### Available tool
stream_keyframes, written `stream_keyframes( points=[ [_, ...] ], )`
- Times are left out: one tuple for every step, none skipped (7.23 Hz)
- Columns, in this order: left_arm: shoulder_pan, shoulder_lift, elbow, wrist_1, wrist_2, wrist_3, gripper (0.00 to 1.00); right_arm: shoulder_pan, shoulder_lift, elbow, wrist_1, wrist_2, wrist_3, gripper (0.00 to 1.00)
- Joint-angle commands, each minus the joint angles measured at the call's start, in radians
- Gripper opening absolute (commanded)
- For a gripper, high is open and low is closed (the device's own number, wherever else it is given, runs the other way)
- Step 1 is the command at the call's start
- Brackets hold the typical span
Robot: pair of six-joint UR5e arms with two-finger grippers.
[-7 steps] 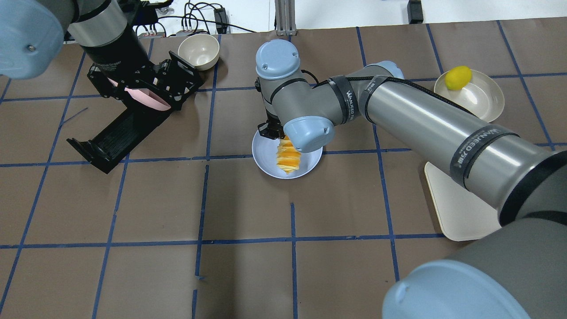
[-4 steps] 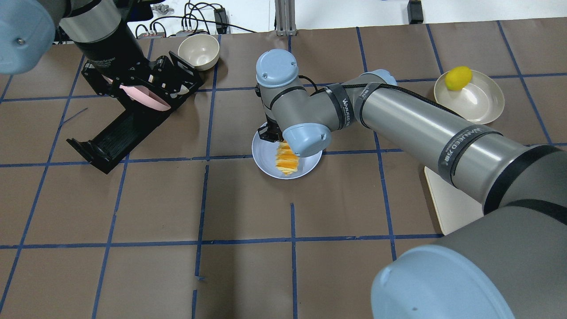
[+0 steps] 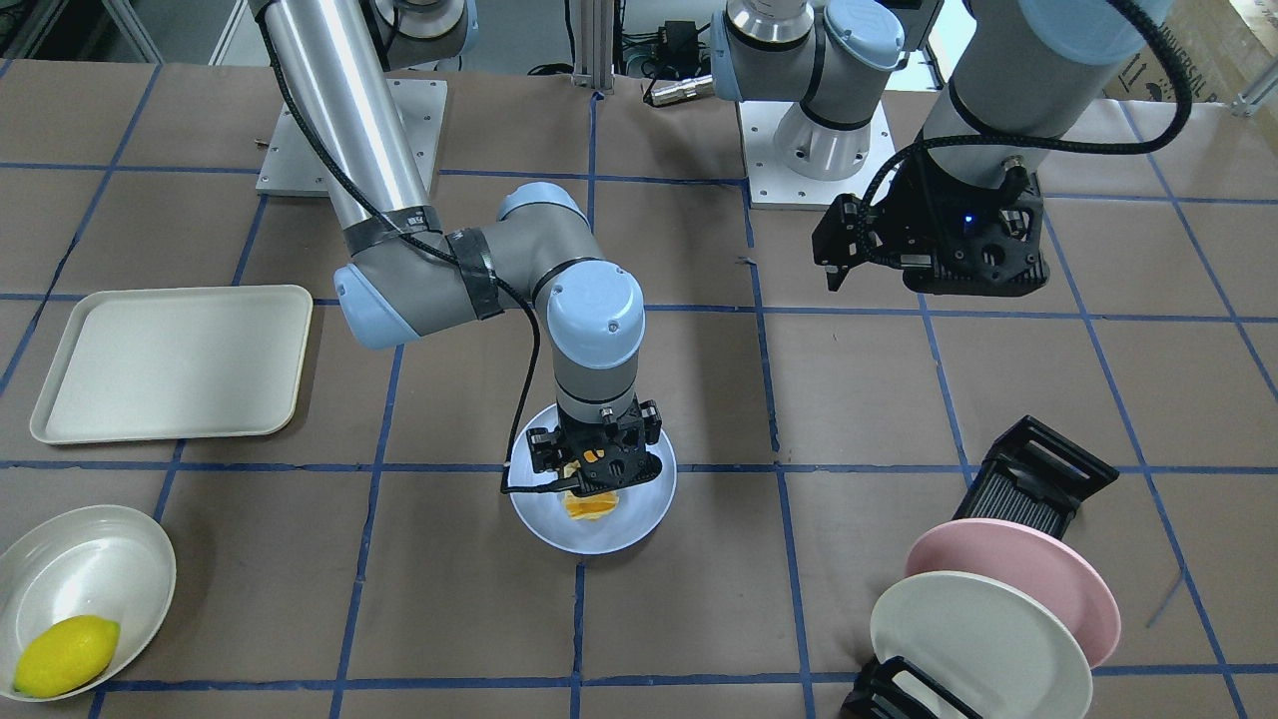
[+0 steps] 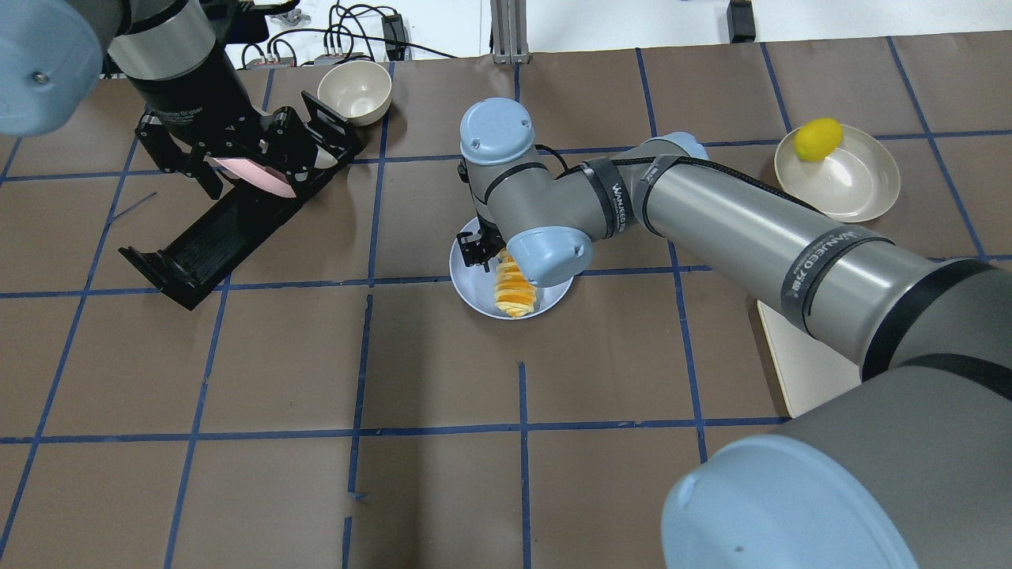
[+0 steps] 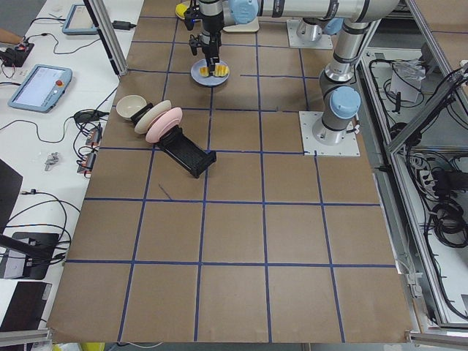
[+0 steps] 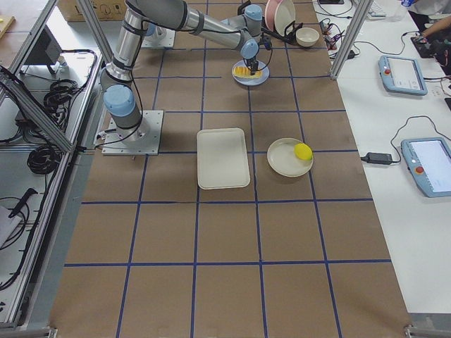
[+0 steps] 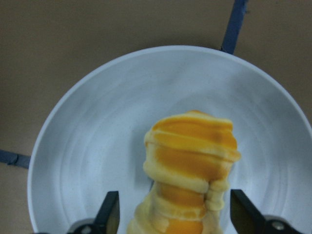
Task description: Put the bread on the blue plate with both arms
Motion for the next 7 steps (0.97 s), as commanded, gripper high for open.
stream_keyframes(
  points=[
    [-0.004, -0.001, 0.000, 0.002, 0.002, -0.023, 1.00, -0.006, -0.084, -0.036, 0.081, -0.005, 0.000, 1.00],
    [-0.004, -0.001, 0.001, 0.002, 0.003, -0.023, 1.00, -0.016, -0.148, -0.072, 0.165, -0.023, -0.017, 1.00],
    [-0.004, -0.003, 0.001, 0.002, 0.003, -0.023, 1.00, -0.018, -0.216, -0.087, 0.180, -0.090, -0.035, 1.00],
    [-0.004, -0.003, 0.004, 0.002, 0.006, -0.018, 1.00, -0.017, -0.263, -0.096, 0.175, -0.097, -0.035, 1.00],
    [-0.004, -0.010, 0.015, 0.002, 0.006, -0.012, 1.00, -0.017, -0.316, -0.097, 0.174, -0.100, -0.034, 1.00],
    [-0.007, -0.009, 0.016, 0.001, 0.005, -0.009, 1.00, -0.059, -0.395, -0.072, 0.191, -0.097, -0.034, 1.00],
    [-0.011, -0.009, 0.020, 0.001, 0.002, -0.009, 1.00, -0.116, -0.473, -0.064, 0.337, -0.085, -0.028, 1.00]
  ],
)
